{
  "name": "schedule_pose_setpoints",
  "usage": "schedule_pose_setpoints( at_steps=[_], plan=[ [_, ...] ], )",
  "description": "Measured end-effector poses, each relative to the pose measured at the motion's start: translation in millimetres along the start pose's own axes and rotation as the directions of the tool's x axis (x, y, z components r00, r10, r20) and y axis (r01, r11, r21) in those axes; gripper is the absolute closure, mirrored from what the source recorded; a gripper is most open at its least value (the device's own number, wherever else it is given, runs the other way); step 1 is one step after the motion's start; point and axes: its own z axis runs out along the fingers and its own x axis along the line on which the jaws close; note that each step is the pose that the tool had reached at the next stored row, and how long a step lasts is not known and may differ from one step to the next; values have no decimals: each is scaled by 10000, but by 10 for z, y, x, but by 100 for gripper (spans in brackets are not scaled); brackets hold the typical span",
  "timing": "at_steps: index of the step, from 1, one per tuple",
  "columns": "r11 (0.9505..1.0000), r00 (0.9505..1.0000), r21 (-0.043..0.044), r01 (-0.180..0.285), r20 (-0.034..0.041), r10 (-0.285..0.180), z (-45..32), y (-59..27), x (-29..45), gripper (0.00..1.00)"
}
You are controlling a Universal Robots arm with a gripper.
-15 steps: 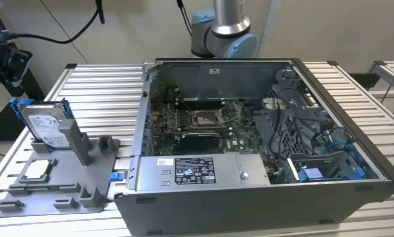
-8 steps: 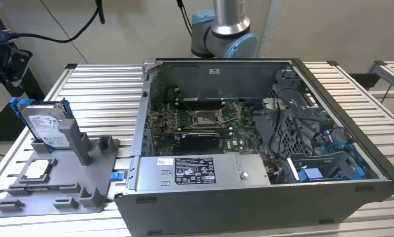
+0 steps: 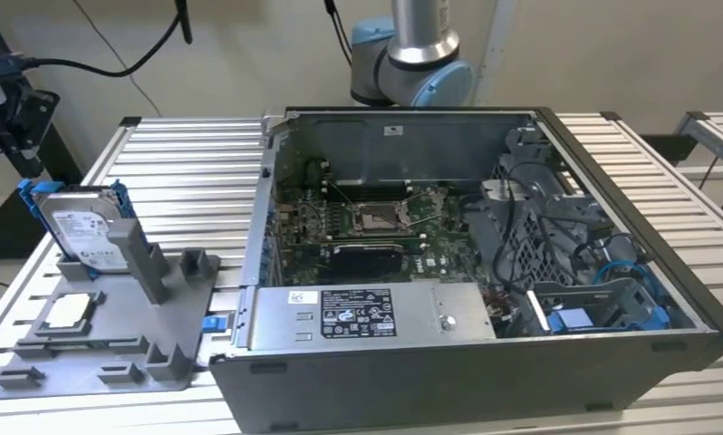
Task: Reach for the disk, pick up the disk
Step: 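Pick up the disk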
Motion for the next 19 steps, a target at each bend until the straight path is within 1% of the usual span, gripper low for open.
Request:
schedule_pose_setpoints(
  at_steps=[5,10,15,17,19],
  plan=[
    [9988,9988,1,497,-19,-497,0,0,0,100],
    [9952,9952,3,975,-38,-975,0,0,0,100],
    [9892,9892,9,1463,-59,-1463,0,-1,0,100],
    [9860,9860,11,1667,-67,-1667,0,-1,0,100],
    [9816,9816,11,1907,-77,-1907,0,-1,0,100]
  ],
)
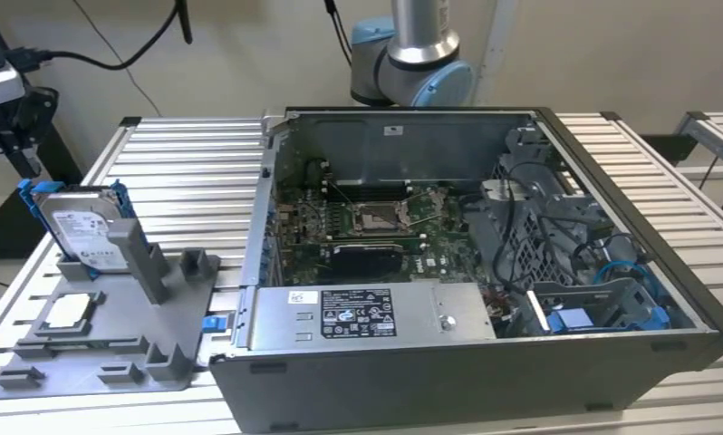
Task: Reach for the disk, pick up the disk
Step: 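Pick up the disk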
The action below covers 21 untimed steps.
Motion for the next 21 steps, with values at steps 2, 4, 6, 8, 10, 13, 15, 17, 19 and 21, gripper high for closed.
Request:
schedule_pose_setpoints(
  at_steps=[2,4,6,8,10,13,15,17,19,21],
  plan=[
    [9996,9996,0,284,-9,-284,0,1,0,100],
    [9983,9983,1,575,-16,-575,0,1,0,100],
    [9964,9964,5,848,-16,-848,0,0,0,100],
    [9927,9927,6,1205,-26,-1205,0,0,0,100],
    [9877,9877,5,1562,-37,-1562,0,0,0,100],
    [9835,9835,4,1807,-46,-1807,0,0,0,100],
    [9835,9835,4,1808,-47,-1808,0,1,0,100],
    [9835,9835,4,1809,-47,-1809,0,1,0,100],
    [9835,9835,4,1809,-46,-1809,0,1,0,100],
    [9835,9835,4,1810,-46,-1810,0,1,0,100]
  ],
)
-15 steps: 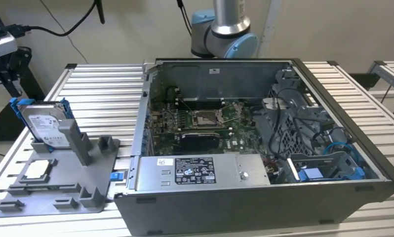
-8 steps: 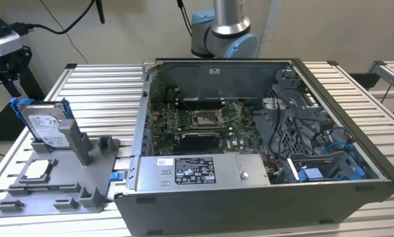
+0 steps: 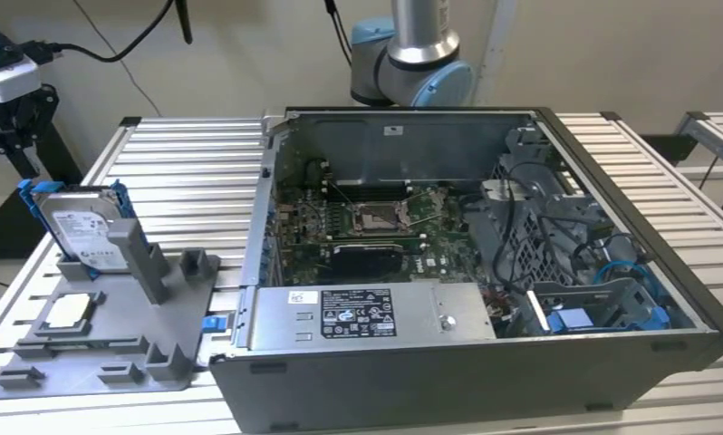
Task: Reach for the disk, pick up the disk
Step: 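Pick up the disk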
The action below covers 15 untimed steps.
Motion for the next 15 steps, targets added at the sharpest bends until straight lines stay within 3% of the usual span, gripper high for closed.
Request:
schedule_pose_setpoints(
  at_steps=[5,9,12,15],
  plan=[
    [9999,9999,0,137,-5,-137,0,-1,0,100],
    [9976,9976,-2,695,-25,-695,0,-1,0,100],
    [9926,9926,-5,1212,-44,-1212,-1,0,0,100],
    [9847,9847,-8,1743,-62,-1743,0,0,0,100]
  ],
)
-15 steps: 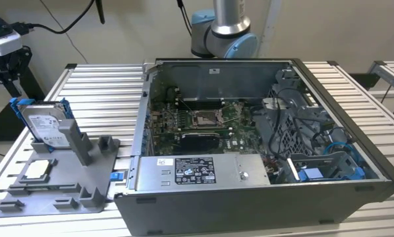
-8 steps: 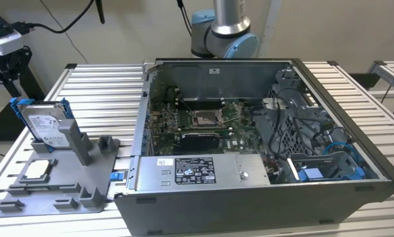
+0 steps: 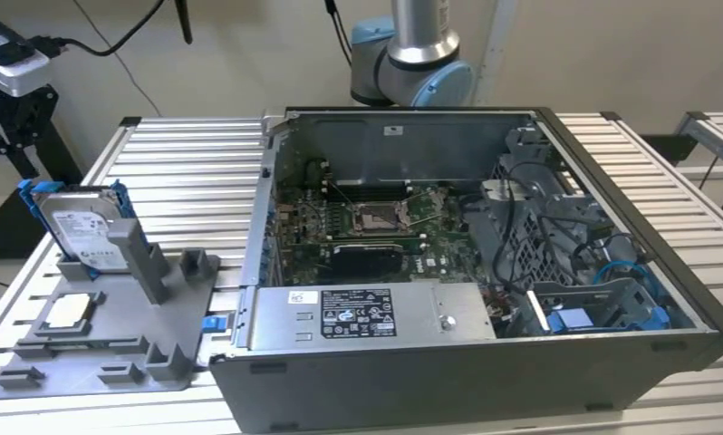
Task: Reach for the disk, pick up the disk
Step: 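Pick up the disk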
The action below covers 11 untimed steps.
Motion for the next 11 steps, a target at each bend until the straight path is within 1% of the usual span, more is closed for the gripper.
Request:
schedule_pose_setpoints(
  at_steps=[2,5,9,11],
  plan=[
    [9994,9994,0,333,-12,-333,0,0,0,100],
    [9965,9965,-1,833,-28,-833,0,-1,0,100],
    [9896,9896,-3,1441,-48,-1441,0,0,0,100],
    [9864,9864,-3,1643,-55,-1643,0,-1,0,100]
  ],
)
